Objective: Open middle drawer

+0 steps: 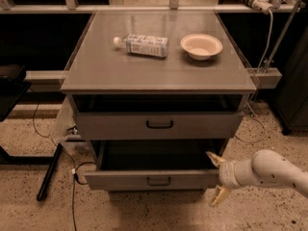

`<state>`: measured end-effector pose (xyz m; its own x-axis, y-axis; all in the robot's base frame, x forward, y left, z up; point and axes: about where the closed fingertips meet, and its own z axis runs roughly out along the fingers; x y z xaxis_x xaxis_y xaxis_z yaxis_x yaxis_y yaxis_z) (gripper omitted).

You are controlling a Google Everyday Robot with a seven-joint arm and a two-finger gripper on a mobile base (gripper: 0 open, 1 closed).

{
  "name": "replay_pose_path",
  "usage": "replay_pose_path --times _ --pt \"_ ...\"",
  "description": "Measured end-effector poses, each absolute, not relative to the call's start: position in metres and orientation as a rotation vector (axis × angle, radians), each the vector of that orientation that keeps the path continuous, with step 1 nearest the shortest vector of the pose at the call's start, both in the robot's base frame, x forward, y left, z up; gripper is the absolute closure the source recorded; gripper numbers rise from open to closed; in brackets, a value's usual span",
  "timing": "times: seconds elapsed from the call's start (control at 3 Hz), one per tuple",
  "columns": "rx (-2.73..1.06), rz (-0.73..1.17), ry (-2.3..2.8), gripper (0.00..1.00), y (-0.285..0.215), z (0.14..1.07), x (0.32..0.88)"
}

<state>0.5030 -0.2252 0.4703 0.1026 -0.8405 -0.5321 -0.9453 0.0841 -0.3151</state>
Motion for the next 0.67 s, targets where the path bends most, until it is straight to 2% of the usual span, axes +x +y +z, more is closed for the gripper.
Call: replay_pose_path --times 0.67 --pt "-1.717 0.295 1.8 0.0 -0.233 0.408 0.535"
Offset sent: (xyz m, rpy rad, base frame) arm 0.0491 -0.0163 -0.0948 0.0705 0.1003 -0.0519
